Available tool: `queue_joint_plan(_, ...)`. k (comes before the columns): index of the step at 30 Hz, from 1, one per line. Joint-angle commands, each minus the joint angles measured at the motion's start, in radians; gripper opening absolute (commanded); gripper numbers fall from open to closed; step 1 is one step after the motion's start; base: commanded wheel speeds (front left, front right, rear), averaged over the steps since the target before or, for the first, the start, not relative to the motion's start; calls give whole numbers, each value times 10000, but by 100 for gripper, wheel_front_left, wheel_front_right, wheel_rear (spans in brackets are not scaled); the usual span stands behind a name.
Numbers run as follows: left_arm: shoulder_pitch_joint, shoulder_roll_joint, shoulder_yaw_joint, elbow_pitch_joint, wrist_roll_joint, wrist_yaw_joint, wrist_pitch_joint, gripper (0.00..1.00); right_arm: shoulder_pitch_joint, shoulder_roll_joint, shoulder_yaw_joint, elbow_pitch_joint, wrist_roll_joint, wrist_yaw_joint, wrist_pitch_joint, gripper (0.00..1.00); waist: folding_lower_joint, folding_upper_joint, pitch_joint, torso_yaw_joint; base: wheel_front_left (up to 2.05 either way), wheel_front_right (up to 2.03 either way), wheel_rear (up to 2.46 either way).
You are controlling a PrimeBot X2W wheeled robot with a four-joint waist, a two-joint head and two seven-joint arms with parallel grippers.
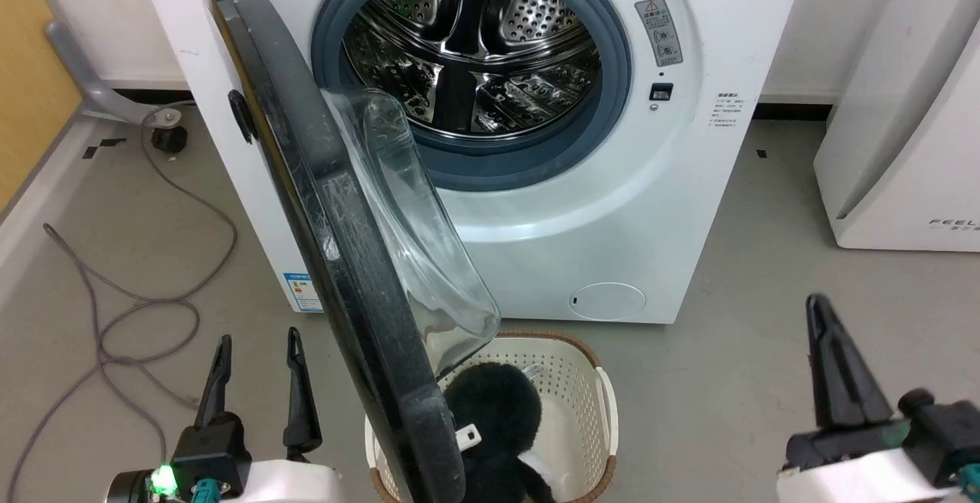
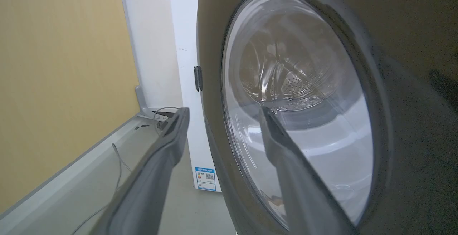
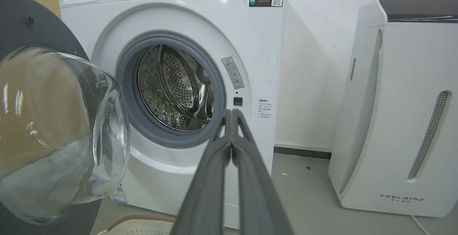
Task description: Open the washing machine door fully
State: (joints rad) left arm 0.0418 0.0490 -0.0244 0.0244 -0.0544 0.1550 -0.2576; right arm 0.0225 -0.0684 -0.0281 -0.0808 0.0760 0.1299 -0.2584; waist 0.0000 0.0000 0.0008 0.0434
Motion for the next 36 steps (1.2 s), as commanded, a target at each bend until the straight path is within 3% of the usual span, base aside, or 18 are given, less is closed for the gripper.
queue_joint_plan(1, 97, 12, -1, -9, 83, -44, -42, 100, 214, 85, 19, 142, -1, 8, -33, 0, 0, 0, -3, 11, 0, 0, 0)
queue_joint_plan(3, 97, 12, 2, -2, 86, -53, -42, 100, 353, 132, 47, 379, 133, 8, -33, 0, 0, 0, -8, 22, 0, 0, 0)
queue_joint_plan(4, 97, 12, 1, 4, 89, -59, -42, 100, 422, 147, 102, 546, 203, 8, -33, 36, 0, 0, -12, 30, 0, 0, 0)
queue_joint_plan(5, 96, 12, -1, 12, 92, -63, -42, 100, 461, 156, 170, 686, 225, 8, -33, 100, 0, 0, -14, 40, 0, 0, 0)
queue_joint_plan(15, 30, 12, -7, -72, 51, 60, -42, 100, 524, 178, 163, 1198, 103, 8, -33, 100, 0, 0, -18, 185, 0, 0, 0)
queue_joint_plan(16, 13, 12, 12, -133, 67, 53, -42, 87, 522, 179, 145, 1194, 87, 8, -33, 100, 0, 0, -22, 192, 0, 0, 0)
queue_joint_plan(17, -19, 12, 45, -231, 98, 50, -42, 38, 521, 179, 129, 1190, 70, 8, -33, 100, 0, 0, -27, 200, 0, 0, 0)
queue_joint_plan(18, -50, 12, 85, -332, 119, 49, -42, 3, 521, 179, 114, 1184, 66, 8, -33, 100, 0, 0, -34, 207, 0, 0, 0)
queue_joint_plan(28, -979, 79, 285, -2323, 367, -205, -42, 0, 551, 180, 167, 1043, 61, 8, -34, 100, 0, 0, -60, 330, 0, 0, 0)
queue_joint_plan(36, -1609, 53, -898, -3989, 339, -874, -42, 0, 548, 181, 202, 895, -22, 8, -34, 100, 0, 0, -70, 396, 0, 0, 0)
